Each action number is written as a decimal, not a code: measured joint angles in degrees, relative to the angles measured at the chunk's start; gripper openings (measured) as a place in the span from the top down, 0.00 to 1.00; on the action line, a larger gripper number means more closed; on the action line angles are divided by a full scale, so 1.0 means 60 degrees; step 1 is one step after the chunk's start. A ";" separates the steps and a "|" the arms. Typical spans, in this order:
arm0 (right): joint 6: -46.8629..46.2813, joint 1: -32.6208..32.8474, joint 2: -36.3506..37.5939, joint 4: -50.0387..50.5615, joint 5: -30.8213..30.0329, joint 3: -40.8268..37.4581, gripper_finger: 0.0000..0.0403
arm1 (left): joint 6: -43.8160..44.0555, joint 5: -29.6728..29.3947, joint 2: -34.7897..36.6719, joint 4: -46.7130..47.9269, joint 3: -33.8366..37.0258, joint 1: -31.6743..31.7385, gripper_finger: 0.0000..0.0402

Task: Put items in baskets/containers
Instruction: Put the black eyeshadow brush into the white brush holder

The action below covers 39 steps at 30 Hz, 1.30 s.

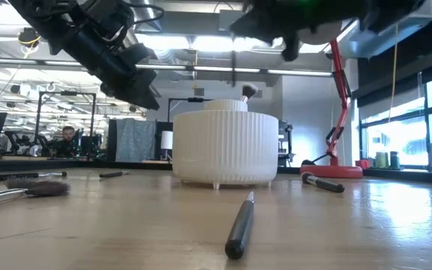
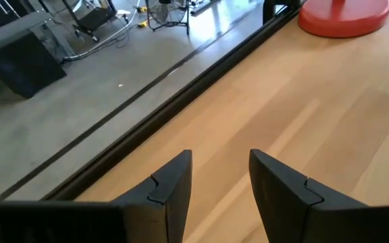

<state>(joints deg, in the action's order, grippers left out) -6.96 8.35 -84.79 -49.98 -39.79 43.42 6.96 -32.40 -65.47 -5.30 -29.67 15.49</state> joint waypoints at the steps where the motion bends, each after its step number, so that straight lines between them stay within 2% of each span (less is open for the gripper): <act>1: 0.0177 0.0051 -0.0416 -0.0605 0.0153 0.0000 0.98 | 0.0000 -0.0001 -0.0004 0.0011 0.0000 0.0000 0.64; 4: 0.0768 0.0338 -0.1550 -0.2221 0.0333 -0.0002 0.98 | 0.0045 -0.0001 0.0000 0.0193 0.0000 0.0000 0.64; 7: 0.1291 0.0658 -0.2350 -0.3286 0.0065 -0.0004 0.98 | 0.0138 -0.0004 -0.0004 0.0445 0.0000 0.0000 0.64; 13: 0.1525 0.1107 -0.2936 -0.3621 -0.0502 -0.0007 0.96 | 0.0363 0.0005 -0.0004 0.0506 0.0000 -0.0004 0.64; 21: 0.2074 0.1526 -0.2915 -0.3630 -0.1791 -0.0007 0.78 | 0.0872 0.0928 -0.0082 0.0816 -0.0011 -0.0023 0.64; 24: 0.2246 0.1573 -0.2915 -0.3628 -0.2259 -0.0007 0.70 | 0.1383 0.0929 -0.0281 0.0932 -0.0011 -0.0094 0.64; 30: 0.3413 0.1631 -0.2256 -0.3630 -0.4002 -0.0007 0.63 | 0.2525 0.0870 -0.1135 0.0949 -0.0011 -0.0146 0.64; 35: 0.5244 0.1928 -0.0951 -0.3421 -0.6322 -0.0007 0.63 | 0.3995 0.0981 -0.2278 0.0927 -0.0011 -0.0066 0.64; 39: 0.6252 0.2192 -0.0033 -0.2913 -0.8293 -0.0007 0.63 | 0.5244 0.2155 -0.2986 0.0925 -0.0011 0.0325 0.64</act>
<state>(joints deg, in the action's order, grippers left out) 30.56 21.50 -84.99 -67.46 -89.55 43.38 38.43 -19.47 -83.39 0.25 -29.74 17.44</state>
